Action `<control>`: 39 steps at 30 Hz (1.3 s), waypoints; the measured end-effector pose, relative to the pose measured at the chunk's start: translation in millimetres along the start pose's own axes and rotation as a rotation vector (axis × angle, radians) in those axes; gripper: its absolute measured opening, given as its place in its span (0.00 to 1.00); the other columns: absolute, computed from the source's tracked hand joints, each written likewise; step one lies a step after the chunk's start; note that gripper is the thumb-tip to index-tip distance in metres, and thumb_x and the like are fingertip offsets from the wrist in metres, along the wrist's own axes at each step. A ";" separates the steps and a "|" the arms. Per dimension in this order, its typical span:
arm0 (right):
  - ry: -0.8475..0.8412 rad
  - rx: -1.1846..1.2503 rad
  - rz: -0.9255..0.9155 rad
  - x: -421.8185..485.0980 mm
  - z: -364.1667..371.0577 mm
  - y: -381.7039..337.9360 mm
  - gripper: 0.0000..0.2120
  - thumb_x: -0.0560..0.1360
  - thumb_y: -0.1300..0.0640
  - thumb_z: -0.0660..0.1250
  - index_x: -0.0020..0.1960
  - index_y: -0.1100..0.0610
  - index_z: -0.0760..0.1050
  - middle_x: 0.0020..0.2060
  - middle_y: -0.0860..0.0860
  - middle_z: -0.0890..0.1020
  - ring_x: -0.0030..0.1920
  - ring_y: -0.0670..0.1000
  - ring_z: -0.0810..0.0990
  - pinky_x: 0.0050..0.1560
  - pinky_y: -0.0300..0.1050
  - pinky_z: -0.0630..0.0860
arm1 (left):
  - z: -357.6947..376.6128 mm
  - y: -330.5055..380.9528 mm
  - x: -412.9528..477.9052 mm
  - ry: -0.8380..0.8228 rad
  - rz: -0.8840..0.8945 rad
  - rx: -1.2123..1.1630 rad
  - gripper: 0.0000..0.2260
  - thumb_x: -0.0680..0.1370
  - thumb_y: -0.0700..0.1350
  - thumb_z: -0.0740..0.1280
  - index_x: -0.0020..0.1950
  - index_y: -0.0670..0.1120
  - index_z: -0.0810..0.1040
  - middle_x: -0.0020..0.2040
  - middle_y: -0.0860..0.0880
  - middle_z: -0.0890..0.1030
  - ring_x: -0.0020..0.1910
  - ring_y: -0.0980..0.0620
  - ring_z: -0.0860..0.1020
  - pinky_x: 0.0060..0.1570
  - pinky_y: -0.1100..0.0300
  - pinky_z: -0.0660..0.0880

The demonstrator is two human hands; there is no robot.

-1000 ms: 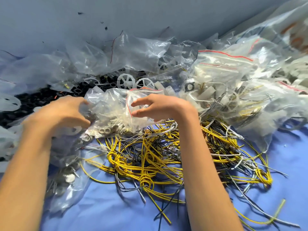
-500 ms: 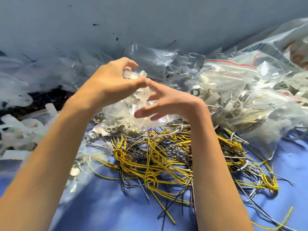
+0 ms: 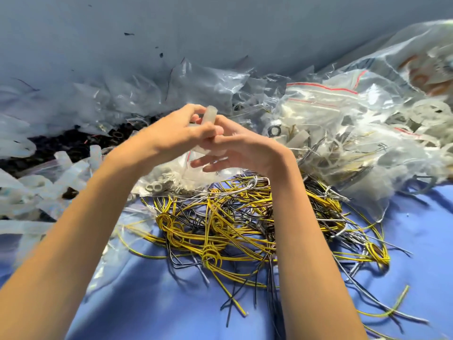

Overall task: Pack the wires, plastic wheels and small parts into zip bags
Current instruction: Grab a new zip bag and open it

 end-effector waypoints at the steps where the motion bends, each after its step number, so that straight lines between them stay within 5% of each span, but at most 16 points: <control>1: 0.029 -0.021 0.006 -2.0 -2.5 1.2 0.26 0.73 0.62 0.65 0.69 0.56 0.63 0.50 0.50 0.80 0.49 0.59 0.82 0.49 0.46 0.78 | 3.8 -1.1 1.8 -0.010 0.000 0.027 0.29 0.58 0.63 0.66 0.56 0.54 0.71 0.61 0.49 0.77 0.59 0.52 0.76 0.65 0.50 0.69; 5: 0.124 -0.118 0.028 -6.3 -6.6 -1.6 0.32 0.69 0.60 0.66 0.69 0.63 0.59 0.43 0.47 0.83 0.49 0.54 0.83 0.57 0.52 0.75 | 6.8 -5.3 9.8 -0.005 -0.018 0.182 0.23 0.66 0.66 0.62 0.54 0.53 0.70 0.56 0.52 0.76 0.55 0.53 0.74 0.56 0.56 0.68; 8: 0.161 -0.174 0.025 -9.2 -12.0 -3.1 0.23 0.72 0.62 0.69 0.63 0.59 0.64 0.44 0.47 0.83 0.50 0.54 0.83 0.58 0.54 0.75 | 3.0 -3.6 13.2 -0.033 0.005 0.253 0.19 0.75 0.65 0.60 0.48 0.51 0.78 0.53 0.50 0.78 0.49 0.53 0.75 0.47 0.58 0.68; 11: 0.192 -0.252 0.083 -12.6 -16.3 -0.9 0.21 0.73 0.65 0.70 0.61 0.57 0.64 0.52 0.53 0.82 0.55 0.54 0.81 0.62 0.56 0.75 | 0.3 -3.2 18.9 -0.105 -0.071 0.334 0.28 0.77 0.65 0.55 0.59 0.46 0.80 0.60 0.47 0.78 0.54 0.50 0.75 0.50 0.58 0.67; 15: 0.184 -0.362 0.172 -11.0 -11.8 1.1 0.23 0.69 0.64 0.73 0.57 0.58 0.64 0.62 0.54 0.76 0.60 0.53 0.78 0.60 0.57 0.76 | -0.8 -1.5 30.0 -0.207 -0.085 0.563 0.29 0.77 0.65 0.55 0.55 0.41 0.80 0.56 0.43 0.81 0.52 0.43 0.78 0.54 0.52 0.73; 18: 0.188 -0.473 0.250 -10.9 -12.8 1.2 0.27 0.68 0.63 0.75 0.60 0.57 0.64 0.64 0.53 0.72 0.59 0.52 0.78 0.57 0.55 0.79 | 3.1 -4.2 36.1 -0.232 -0.058 0.723 0.27 0.77 0.66 0.53 0.49 0.42 0.75 0.56 0.43 0.78 0.50 0.44 0.74 0.48 0.56 0.68; 21: 0.194 -0.508 0.323 -13.5 -20.2 4.2 0.31 0.67 0.63 0.75 0.65 0.56 0.64 0.65 0.53 0.71 0.60 0.53 0.77 0.56 0.54 0.79 | 7.0 -16.1 36.0 -0.290 -0.090 0.750 0.32 0.77 0.67 0.51 0.59 0.42 0.77 0.60 0.43 0.79 0.58 0.44 0.75 0.54 0.56 0.69; 27: 0.162 -0.821 0.285 -6.2 -23.7 2.1 0.33 0.70 0.58 0.74 0.70 0.45 0.64 0.67 0.45 0.70 0.59 0.46 0.72 0.48 0.28 0.70 | -3.2 -15.7 30.3 -0.151 0.069 0.684 0.09 0.72 0.45 0.67 0.50 0.48 0.83 0.47 0.44 0.82 0.47 0.43 0.79 0.49 0.50 0.77; 29: 0.157 -0.925 0.251 -1.1 -20.5 2.7 0.32 0.70 0.56 0.73 0.70 0.43 0.65 0.66 0.45 0.70 0.59 0.45 0.69 0.49 0.33 0.68 | -1.2 -11.3 27.9 -0.117 0.109 0.689 0.15 0.68 0.40 0.64 0.51 0.52 0.83 0.46 0.44 0.82 0.46 0.43 0.79 0.47 0.49 0.78; 34: 0.137 -0.757 0.160 3.3 -14.6 10.6 0.26 0.74 0.59 0.70 0.69 0.47 0.67 0.58 0.41 0.70 0.47 0.36 0.70 0.41 0.15 0.62 | -0.4 -1.7 26.8 0.005 0.164 0.638 0.18 0.67 0.40 0.67 0.57 0.45 0.79 0.54 0.44 0.80 0.53 0.42 0.78 0.52 0.48 0.77; 37: 0.099 -0.297 0.161 -0.2 -11.1 15.7 0.19 0.76 0.67 0.64 0.64 0.54 0.71 0.53 0.48 0.78 0.50 0.41 0.78 0.58 0.33 0.72 | -3.5 6.6 21.5 0.062 0.214 0.571 0.23 0.67 0.43 0.65 0.63 0.51 0.77 0.57 0.51 0.78 0.57 0.46 0.76 0.56 0.50 0.75; 39: 0.083 -0.100 0.168 0.3 -11.4 17.6 0.15 0.76 0.66 0.62 0.60 0.55 0.73 0.49 0.51 0.78 0.49 0.48 0.77 0.60 0.49 0.73 | -2.7 12.7 16.0 0.063 0.242 0.543 0.27 0.63 0.49 0.61 0.63 0.52 0.77 0.55 0.54 0.78 0.57 0.49 0.76 0.56 0.52 0.74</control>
Point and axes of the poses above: each hand's wrist, its own x-axis towards the middle knuckle, its own z-axis out of the palm, y = z × x, the point moved 3 cm from there along x, towards the middle knuckle
